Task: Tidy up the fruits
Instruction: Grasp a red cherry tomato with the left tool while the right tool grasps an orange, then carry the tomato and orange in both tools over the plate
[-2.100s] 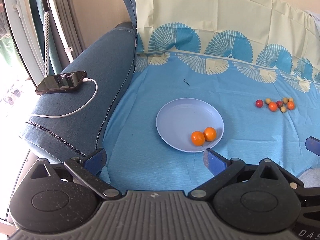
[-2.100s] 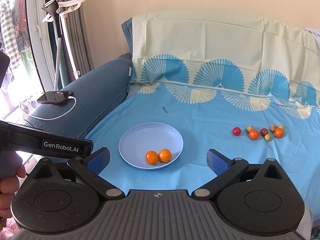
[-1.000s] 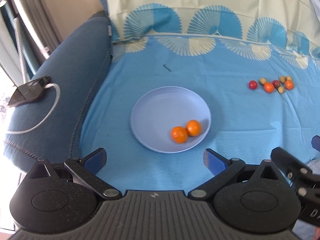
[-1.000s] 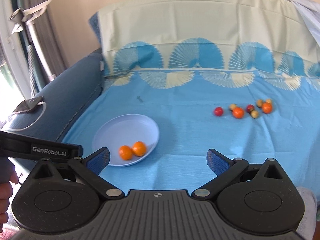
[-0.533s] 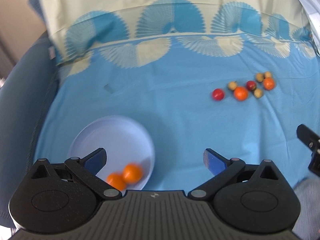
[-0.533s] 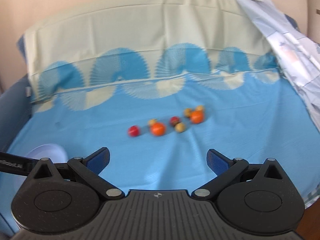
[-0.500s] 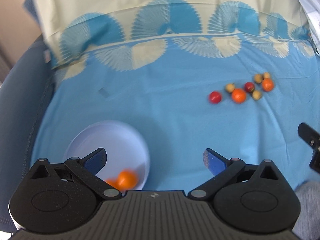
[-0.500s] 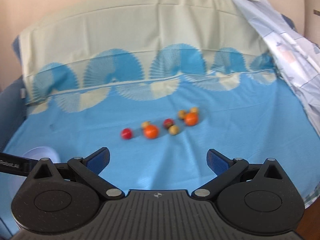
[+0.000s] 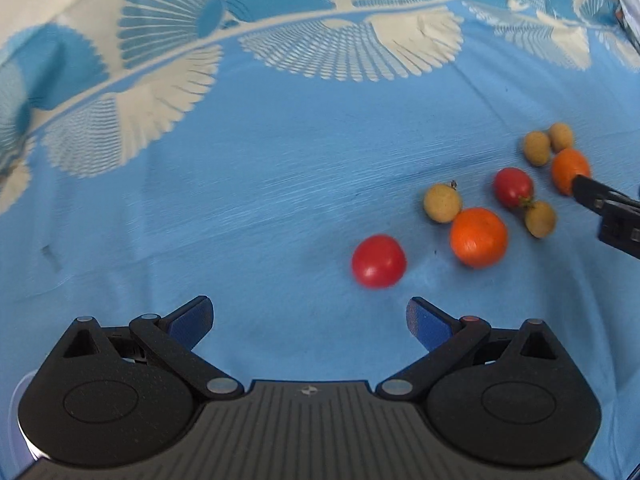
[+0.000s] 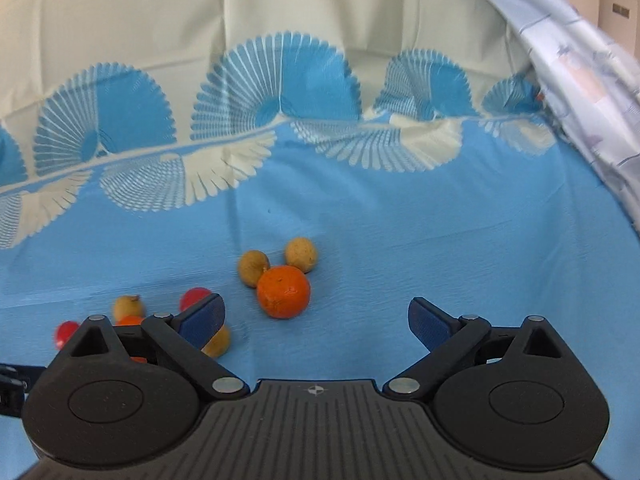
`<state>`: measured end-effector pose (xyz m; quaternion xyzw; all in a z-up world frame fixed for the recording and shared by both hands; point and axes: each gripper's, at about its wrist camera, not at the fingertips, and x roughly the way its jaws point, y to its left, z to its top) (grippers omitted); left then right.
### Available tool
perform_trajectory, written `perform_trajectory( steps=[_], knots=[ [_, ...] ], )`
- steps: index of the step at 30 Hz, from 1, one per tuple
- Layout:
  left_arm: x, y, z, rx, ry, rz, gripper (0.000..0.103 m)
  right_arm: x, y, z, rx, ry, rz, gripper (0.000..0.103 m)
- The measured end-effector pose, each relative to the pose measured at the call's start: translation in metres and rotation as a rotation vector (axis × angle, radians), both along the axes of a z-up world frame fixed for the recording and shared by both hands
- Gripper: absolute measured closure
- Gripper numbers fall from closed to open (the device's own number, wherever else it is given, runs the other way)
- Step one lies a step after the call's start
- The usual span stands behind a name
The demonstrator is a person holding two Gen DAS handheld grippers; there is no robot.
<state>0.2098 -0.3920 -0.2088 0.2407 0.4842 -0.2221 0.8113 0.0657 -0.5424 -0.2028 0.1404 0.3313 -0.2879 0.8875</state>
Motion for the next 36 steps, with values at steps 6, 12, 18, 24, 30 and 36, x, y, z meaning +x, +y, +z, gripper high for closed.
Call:
perform_trajectory(
  steps=[6,12,18,24,30,36],
  knots=[
    [0.009,-0.011,-0.007,-0.064,0.006,-0.008,0.012,0.031,-0.012,-0.030,-0.007,0.056,0.025,0.013],
    [0.001,-0.004,0.007,-0.143,0.047,-0.009,0.071,0.022,-0.002,-0.017,-0.033,0.047,0.053,0.065],
    [-0.024,0.026,0.046,-0.170,0.026,0.014,0.071,-0.014,0.010,0.013,0.001,-0.013,0.001,0.065],
    [-0.070,0.083,0.105,-0.184,-0.005,0.060,0.071,-0.068,0.048,0.072,-0.004,-0.111,0.035,0.065],
    [-0.120,0.150,0.154,-0.185,-0.055,0.099,0.071,-0.117,0.117,0.123,-0.007,-0.192,0.134,0.065],
    [-0.166,0.222,0.182,-0.209,-0.088,0.140,0.071,-0.157,0.193,0.152,0.040,-0.214,0.278,0.065]
  ],
)
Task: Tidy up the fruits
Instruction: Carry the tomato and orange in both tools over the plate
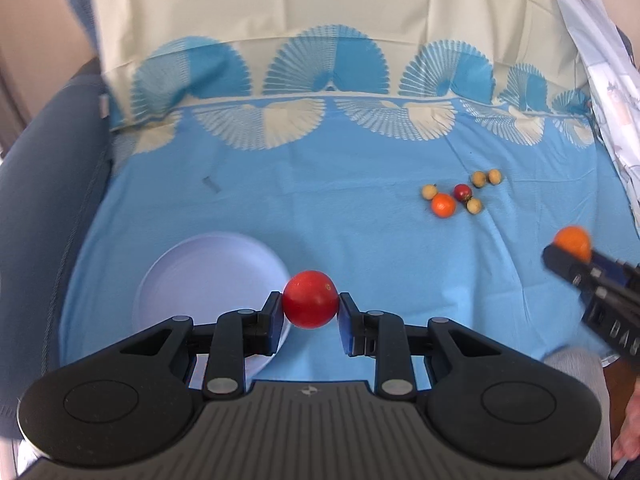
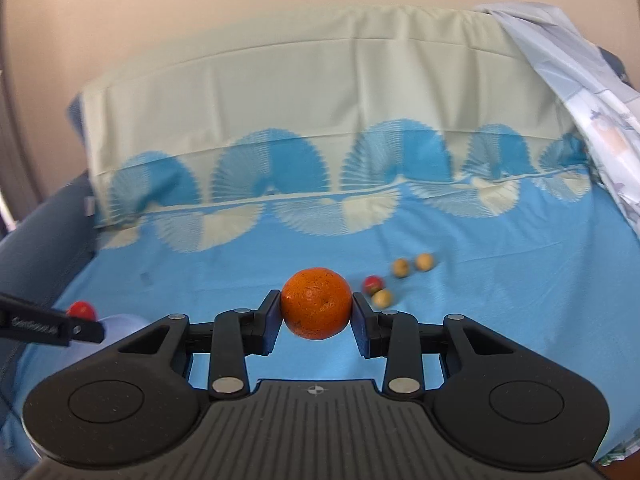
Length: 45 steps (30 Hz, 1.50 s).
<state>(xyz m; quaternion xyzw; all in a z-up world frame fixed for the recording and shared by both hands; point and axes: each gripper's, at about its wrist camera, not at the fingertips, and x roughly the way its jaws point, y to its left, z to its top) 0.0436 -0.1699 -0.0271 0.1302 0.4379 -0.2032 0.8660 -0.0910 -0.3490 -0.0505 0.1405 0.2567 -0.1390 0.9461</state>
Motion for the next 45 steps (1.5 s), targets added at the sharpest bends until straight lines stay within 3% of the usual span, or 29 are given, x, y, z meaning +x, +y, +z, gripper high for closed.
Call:
perform_trajectory(
  steps=[10,17,27,45],
  knots=[
    [-0.063,0.106,0.017,-0.030,-0.011,0.116,0.071,-0.037,0.114,0.029,0.030,-0.002,0.258,0.065],
    [-0.084,0.160,0.023,-0.087,-0.022,0.194,0.071,-0.046,0.170,0.034,-0.017,0.036,0.387,0.065],
    [-0.092,0.192,0.033,-0.144,-0.044,0.234,0.071,-0.054,0.194,0.046,-0.083,0.026,0.415,0.065],
    [-0.091,0.189,0.032,-0.144,-0.041,0.224,0.071,-0.048,0.194,0.041,-0.075,0.038,0.391,0.065]
  ],
)
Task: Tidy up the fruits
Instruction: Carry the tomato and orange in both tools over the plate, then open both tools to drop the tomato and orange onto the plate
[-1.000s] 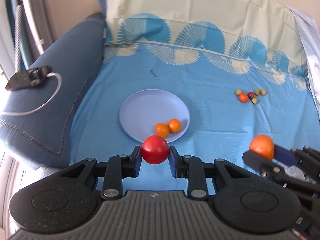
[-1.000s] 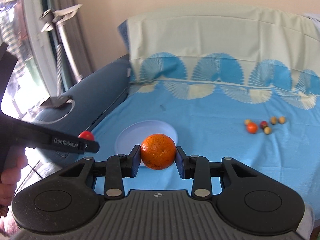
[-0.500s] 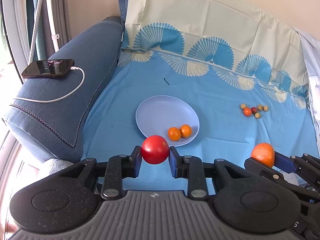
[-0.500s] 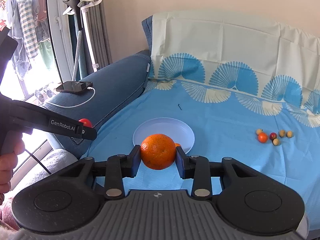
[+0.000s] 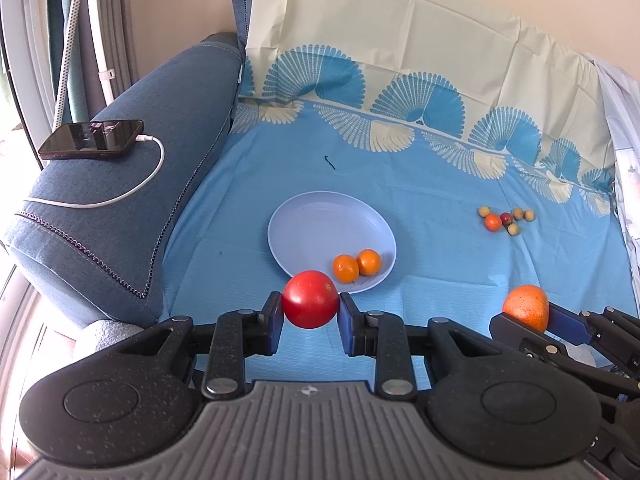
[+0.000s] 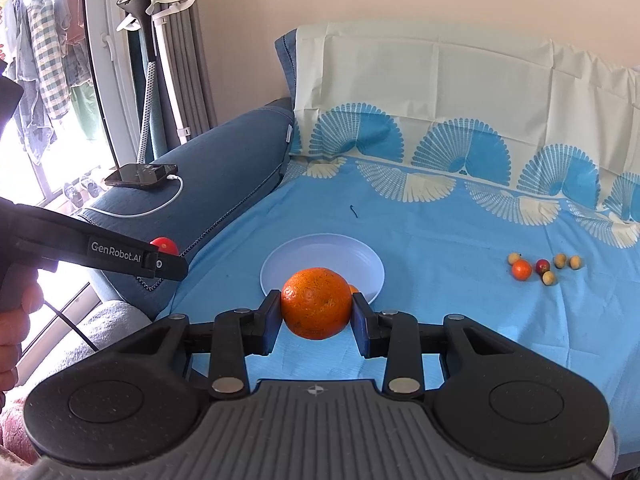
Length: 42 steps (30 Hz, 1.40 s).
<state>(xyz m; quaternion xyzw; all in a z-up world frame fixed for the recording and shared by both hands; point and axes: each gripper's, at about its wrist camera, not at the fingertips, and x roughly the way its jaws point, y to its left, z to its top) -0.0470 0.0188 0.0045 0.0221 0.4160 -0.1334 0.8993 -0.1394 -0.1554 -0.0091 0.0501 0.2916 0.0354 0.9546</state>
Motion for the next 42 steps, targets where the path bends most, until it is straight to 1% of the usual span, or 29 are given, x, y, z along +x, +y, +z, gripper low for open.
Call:
perform_trajectory(
  steps=[11,17,24,27,30,35,39,42],
  knots=[
    [0.017,0.000,-0.003,-0.007,0.006,0.007,0.071,0.014,-0.001,0.000,-0.005,0.018,-0.032,0.065],
    [0.042,-0.002,-0.009,-0.007,0.027,0.028,0.071,0.033,-0.007,-0.004,0.002,0.046,-0.040,0.065],
    [0.077,-0.010,-0.020,0.018,0.044,0.043,0.071,0.065,-0.011,-0.015,0.010,0.079,-0.038,0.065],
    [0.096,-0.017,-0.030,0.038,0.069,0.040,0.071,0.083,-0.012,-0.023,0.000,0.088,-0.037,0.065],
    [0.115,-0.028,-0.045,0.061,0.095,0.024,0.071,0.105,-0.017,-0.038,0.004,0.123,-0.043,0.065],
    [0.148,-0.049,-0.075,0.103,0.108,0.005,0.071,0.143,-0.022,-0.068,0.010,0.185,-0.039,0.065],
    [0.175,-0.063,-0.102,0.136,0.138,-0.008,0.071,0.172,-0.024,-0.088,0.011,0.222,-0.026,0.065],
    [0.194,-0.066,-0.119,0.152,0.168,0.005,0.071,0.191,-0.025,-0.101,-0.002,0.244,-0.016,0.065]
  ],
)
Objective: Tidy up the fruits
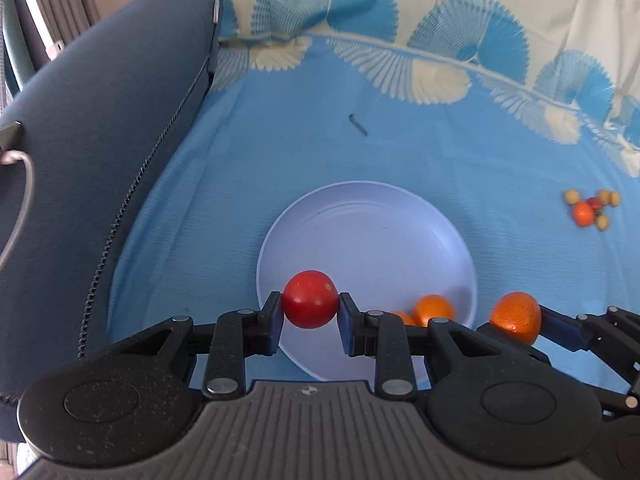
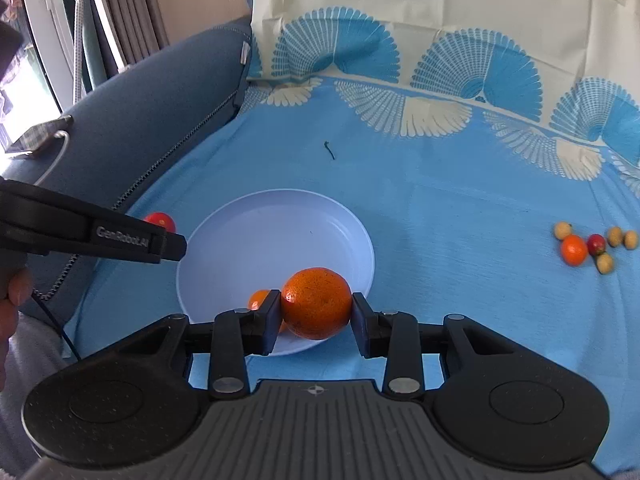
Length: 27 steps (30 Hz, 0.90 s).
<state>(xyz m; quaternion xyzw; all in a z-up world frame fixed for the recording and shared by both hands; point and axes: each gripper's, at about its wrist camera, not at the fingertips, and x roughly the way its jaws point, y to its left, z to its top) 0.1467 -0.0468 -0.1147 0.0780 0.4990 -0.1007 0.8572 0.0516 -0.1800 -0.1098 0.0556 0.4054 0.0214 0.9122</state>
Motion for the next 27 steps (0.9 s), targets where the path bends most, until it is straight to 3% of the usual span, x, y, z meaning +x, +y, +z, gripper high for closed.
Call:
perform_trajectory(
  steps=[10,11,12,13,14,15,17,21,27],
  knots=[
    [0.040,-0.003,-0.040,0.059,0.046,0.013,0.067,0.045,0.007,-0.034,-0.036,0.047,0.028,0.065],
    [0.042,-0.002,-0.040,0.053,0.050,0.009,0.051,0.047,0.008,-0.035,-0.041,0.048,0.035,0.064],
    [0.043,-0.001,-0.037,0.039,0.050,0.007,0.028,0.049,0.009,-0.035,-0.044,0.046,0.039,0.064],
    [0.043,0.001,-0.033,0.024,0.044,0.008,0.015,0.050,0.009,-0.034,-0.045,0.036,0.048,0.062],
    [0.041,0.003,-0.027,0.012,0.028,0.015,0.000,0.049,0.009,-0.031,-0.047,0.024,0.055,0.051],
    [0.038,0.006,-0.019,0.004,0.001,0.027,0.000,0.048,0.010,-0.028,-0.050,0.011,0.057,0.038],
    [0.030,0.010,-0.006,0.011,-0.024,0.024,0.000,0.044,0.009,-0.018,-0.052,-0.008,0.054,0.025],
    [-0.001,0.026,0.016,0.051,-0.031,0.054,0.000,0.022,0.008,0.006,-0.031,0.000,0.027,0.013],
    [-0.072,0.051,0.040,0.029,-0.019,0.104,0.000,-0.038,0.017,0.032,-0.004,0.018,0.005,0.008]
  ],
)
